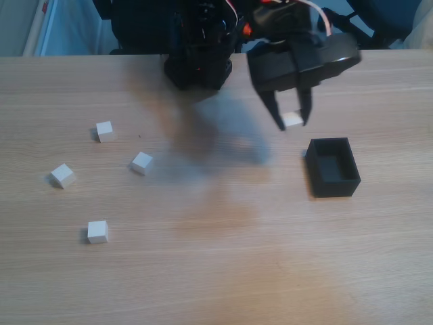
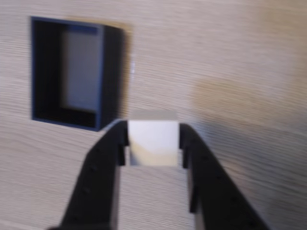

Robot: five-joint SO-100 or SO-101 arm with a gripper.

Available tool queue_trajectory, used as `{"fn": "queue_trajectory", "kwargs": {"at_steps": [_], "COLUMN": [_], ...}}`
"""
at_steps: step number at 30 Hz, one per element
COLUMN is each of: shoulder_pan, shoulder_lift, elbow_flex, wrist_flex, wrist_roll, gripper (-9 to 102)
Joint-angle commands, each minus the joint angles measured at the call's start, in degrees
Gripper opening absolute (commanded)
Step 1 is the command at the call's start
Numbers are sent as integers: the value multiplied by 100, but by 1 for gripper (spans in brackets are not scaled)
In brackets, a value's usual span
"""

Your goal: Pick blocks and place them in the box.

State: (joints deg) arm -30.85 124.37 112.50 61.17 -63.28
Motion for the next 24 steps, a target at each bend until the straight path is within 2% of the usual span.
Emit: {"fn": "queue_trajectory", "kwargs": {"at_steps": [1, 15, 20, 24], "shoulder_pan": [-264, -1134, -1397, -1415], "shoulder_lift": [-246, -1459, -1723, -1793], "elbow_flex": [-615, -1978, -2039, -1942], "wrist_flex": [-44, -158, -404, -606], "wrist_roll": [141, 466, 606, 782], "gripper": [1, 2, 3, 10]}}
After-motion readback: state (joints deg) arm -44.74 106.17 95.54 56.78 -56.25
